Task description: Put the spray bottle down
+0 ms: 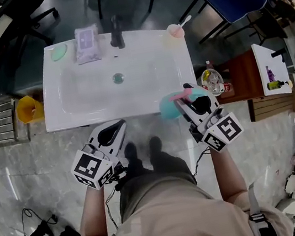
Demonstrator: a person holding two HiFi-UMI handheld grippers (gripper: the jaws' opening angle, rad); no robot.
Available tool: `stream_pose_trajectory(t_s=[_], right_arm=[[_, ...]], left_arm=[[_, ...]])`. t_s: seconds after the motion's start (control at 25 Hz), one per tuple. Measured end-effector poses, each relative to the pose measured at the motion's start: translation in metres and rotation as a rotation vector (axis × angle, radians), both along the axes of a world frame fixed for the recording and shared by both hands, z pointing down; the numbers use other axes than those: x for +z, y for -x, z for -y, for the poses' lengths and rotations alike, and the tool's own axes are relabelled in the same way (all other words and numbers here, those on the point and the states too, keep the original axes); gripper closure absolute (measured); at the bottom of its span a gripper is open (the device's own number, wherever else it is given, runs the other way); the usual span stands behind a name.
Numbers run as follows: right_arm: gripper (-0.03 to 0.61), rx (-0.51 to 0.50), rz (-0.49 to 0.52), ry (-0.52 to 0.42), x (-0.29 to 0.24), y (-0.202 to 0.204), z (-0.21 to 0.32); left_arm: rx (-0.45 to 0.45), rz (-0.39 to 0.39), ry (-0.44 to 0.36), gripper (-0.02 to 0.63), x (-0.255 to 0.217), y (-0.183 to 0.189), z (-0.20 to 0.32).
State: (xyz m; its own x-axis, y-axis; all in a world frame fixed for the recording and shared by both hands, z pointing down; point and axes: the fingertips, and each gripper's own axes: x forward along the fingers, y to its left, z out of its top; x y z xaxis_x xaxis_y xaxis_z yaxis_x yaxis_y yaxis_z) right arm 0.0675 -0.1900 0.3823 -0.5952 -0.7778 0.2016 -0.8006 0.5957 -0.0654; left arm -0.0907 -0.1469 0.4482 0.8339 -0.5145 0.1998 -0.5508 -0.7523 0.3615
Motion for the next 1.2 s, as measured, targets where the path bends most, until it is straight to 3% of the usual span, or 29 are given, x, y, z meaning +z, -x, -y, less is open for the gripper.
stream_pose_trajectory(t_s=[1.2], right_arm=[[0.387,-0.083,-0.035,-0.015,0.027,-0.028,0.087]], left_arm=[[-0.101,0.064,0.038,0.606,0.004,-0.040,0.047]])
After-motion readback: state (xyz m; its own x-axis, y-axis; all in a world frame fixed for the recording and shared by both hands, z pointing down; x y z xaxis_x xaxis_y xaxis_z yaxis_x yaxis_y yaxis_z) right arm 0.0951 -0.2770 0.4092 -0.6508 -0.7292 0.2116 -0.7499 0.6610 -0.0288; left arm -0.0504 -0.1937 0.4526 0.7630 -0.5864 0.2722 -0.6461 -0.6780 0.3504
